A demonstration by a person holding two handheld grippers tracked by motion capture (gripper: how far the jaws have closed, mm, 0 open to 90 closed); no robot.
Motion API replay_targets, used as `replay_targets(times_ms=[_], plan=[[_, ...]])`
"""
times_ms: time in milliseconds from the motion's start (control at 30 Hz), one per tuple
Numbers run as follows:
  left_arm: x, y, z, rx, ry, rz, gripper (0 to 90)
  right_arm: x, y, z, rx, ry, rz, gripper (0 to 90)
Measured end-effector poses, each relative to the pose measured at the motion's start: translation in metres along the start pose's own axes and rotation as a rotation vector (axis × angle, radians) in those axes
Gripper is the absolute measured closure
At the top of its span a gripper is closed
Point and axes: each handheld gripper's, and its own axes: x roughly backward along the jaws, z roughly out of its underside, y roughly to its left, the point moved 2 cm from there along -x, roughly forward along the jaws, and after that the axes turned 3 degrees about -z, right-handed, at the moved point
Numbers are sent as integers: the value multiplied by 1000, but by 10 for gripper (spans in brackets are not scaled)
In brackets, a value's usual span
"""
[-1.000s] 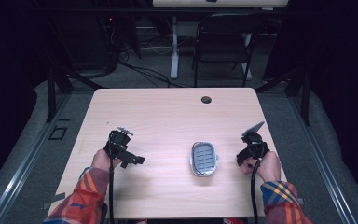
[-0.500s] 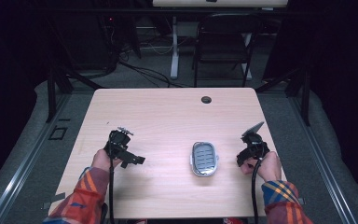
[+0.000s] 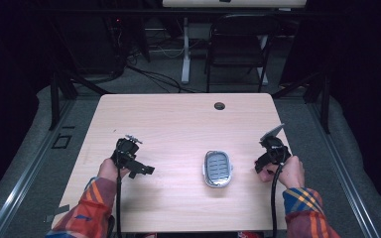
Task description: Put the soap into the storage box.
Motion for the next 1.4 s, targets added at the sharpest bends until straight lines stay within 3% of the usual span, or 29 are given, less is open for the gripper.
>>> replay_targets(times_ms=[100, 200, 267, 300, 567, 800, 933, 1100, 1400], plan=[[0, 0, 0, -11, -1, -5, 0, 8, 1, -3, 24, 17, 12, 366], [0, 0, 0, -12, -1, -6, 0, 10, 3, -4, 11, -12, 9, 366], [0, 0, 0, -13, 1, -6, 0, 15, 3, -6, 27, 12, 5, 366], [0, 0, 0, -14, 2, -6, 0, 15, 5, -7, 21, -5, 10, 366], [-1, 0, 0, -7, 0, -3, 0, 25, 7, -12, 48, 6, 17, 366], [-1, 0, -1, -10, 3, -7, 0, 34, 16, -17, 65, -12, 10, 366], [-2, -2, -3, -38, 8, -5, 0, 40, 20, -17, 67, -38, 13, 366], [-1, 0, -2, -27, 2, -7, 0, 47, 23, -18, 85, -19, 12, 366], [-1, -2, -2, -37, -1, -9, 0, 65, 32, -24, 117, -48, 27, 367]])
